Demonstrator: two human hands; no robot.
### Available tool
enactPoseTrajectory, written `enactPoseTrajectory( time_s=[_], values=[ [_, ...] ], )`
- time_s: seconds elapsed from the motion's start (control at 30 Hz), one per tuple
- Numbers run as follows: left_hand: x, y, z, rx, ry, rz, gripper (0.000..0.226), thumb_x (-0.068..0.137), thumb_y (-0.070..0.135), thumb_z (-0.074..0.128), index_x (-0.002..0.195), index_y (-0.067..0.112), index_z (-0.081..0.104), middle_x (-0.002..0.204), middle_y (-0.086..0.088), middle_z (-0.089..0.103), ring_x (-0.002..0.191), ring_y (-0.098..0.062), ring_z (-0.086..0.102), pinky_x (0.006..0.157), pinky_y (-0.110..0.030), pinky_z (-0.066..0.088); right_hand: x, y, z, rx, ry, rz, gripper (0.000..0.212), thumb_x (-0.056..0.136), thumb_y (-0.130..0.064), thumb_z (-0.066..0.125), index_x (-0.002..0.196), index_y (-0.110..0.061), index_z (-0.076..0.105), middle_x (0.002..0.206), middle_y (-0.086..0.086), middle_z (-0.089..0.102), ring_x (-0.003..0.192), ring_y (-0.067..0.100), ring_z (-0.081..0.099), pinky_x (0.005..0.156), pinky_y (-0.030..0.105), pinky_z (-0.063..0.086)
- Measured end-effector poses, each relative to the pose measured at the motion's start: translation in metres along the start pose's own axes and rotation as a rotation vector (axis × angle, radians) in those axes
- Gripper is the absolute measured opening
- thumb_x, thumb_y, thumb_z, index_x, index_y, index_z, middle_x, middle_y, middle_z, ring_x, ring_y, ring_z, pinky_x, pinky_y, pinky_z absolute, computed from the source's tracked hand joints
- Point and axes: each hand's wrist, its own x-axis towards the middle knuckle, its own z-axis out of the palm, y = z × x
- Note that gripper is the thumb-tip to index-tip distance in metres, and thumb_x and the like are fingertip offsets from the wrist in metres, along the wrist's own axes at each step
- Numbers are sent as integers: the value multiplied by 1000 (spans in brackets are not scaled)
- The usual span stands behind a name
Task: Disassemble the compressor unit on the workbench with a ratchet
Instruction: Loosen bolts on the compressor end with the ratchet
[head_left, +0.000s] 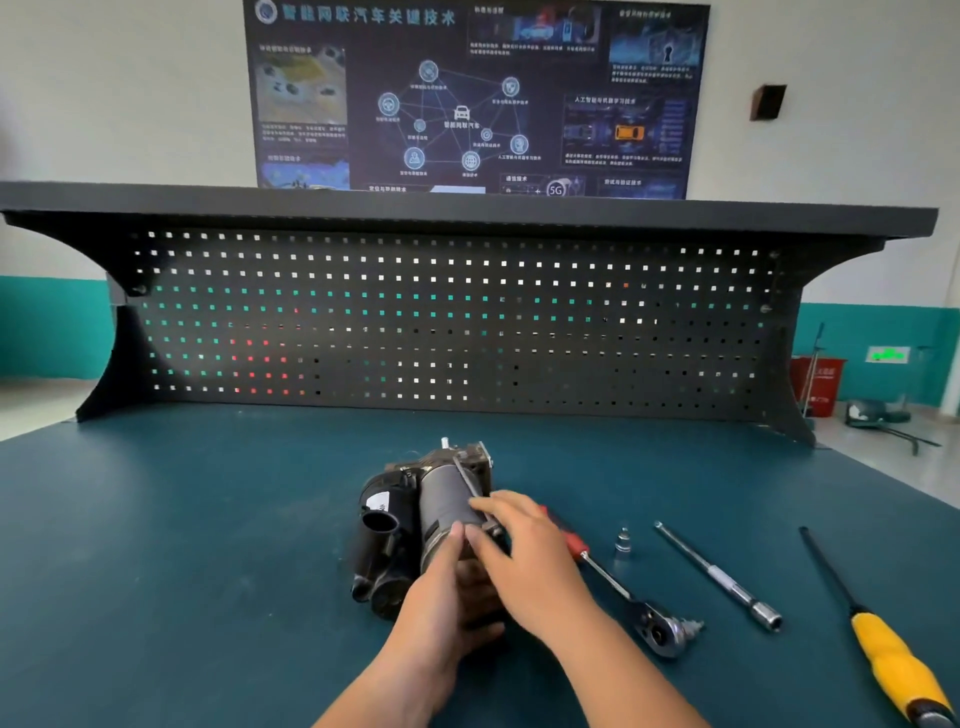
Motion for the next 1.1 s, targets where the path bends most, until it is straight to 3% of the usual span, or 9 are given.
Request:
enactPoseTrajectory(
  time_s=[0.13, 0.23, 0.33, 0.47, 0.63, 0.73, 0.8, 0.97, 1.1],
  values=[
    [-1, 1, 0, -7, 18, 29, 52, 95, 50, 36, 100, 11, 69, 95, -12, 73, 89, -25, 68, 73, -35, 49, 0, -1, 0, -30, 26, 20, 36, 92, -34, 55, 126, -24, 59, 127, -10, 55, 120, 6, 45, 95, 14, 31],
    [-2, 2, 0, -9, 3, 33, 51, 94, 50, 39, 90, 11, 71, 89, -12, 74, 83, -25, 69, 76, -37, 50, 0, -8, -3, -98, 111, 53, 29, 89, -43, 53, 108, -27, 67, 109, -12, 60, 108, 7, 50, 89, 18, 37],
    [-3, 3, -1, -13, -34, 25, 53, 93, 51, 41, 92, 6, 69, 86, -11, 73, 75, -21, 69, 73, -34, 49, -3, -12, -7, -156, 139, 76, 25, 87, -51, 49, 98, -32, 61, 100, -13, 55, 102, 9, 48, 86, 29, 41],
    [-4, 4, 2, -112, -51, -29, 44, 95, 43, 43, 78, 9, 66, 68, -6, 70, 55, -14, 65, 62, -30, 44, -3, -7, -8, -61, 57, 110, 36, 89, -47, 50, 122, -35, 47, 110, -17, 43, 112, 4, 42, 86, 22, 34],
    [-5, 6, 3, -152, -74, -24, 49, 96, 33, 43, 61, 14, 72, 65, -1, 70, 48, -8, 61, 56, -26, 38, -5, -6, -12, 49, 66, 104, 12, 89, -37, 58, 97, -29, 61, 95, -17, 57, 97, 3, 54, 82, 20, 42],
    [-9, 5, 6, -119, -72, -21, 38, 97, 32, 44, 79, 13, 73, 75, 0, 73, 58, -6, 66, 53, -21, 39, -5, -8, -18, 156, 130, 176, 10, 85, -38, 61, 80, -30, 61, 76, -18, 63, 78, -6, 58, 68, 14, 44],
    [-10, 4, 8, -102, -57, -24, 29, 97, 29, 46, 93, 11, 68, 84, -1, 75, 67, -8, 67, 50, -19, 40, -5, -7, -23, 139, 152, 214, 11, 84, -33, 65, 76, -28, 59, 73, -16, 63, 74, -3, 59, 65, 16, 44],
    [-15, 6, 5, -40, -95, -4, 13, 93, 19, 55, 84, 15, 64, 79, 0, 73, 58, -4, 62, 47, -16, 41, -5, -5, -30, 123, 60, 294, 18, 79, -28, 70, 68, -24, 57, 69, -9, 62, 68, 2, 55, 57, 15, 40],
    [-20, 10, 3, 2, -187, -56, 12, 89, 16, 59, 81, 12, 66, 75, -3, 72, 54, -5, 61, 45, -16, 39, -5, -2, -44, 216, -85, 368, 24, 77, -27, 70, 61, -15, 58, 67, -3, 66, 67, 5, 55, 61, 19, 42]
  ],
)
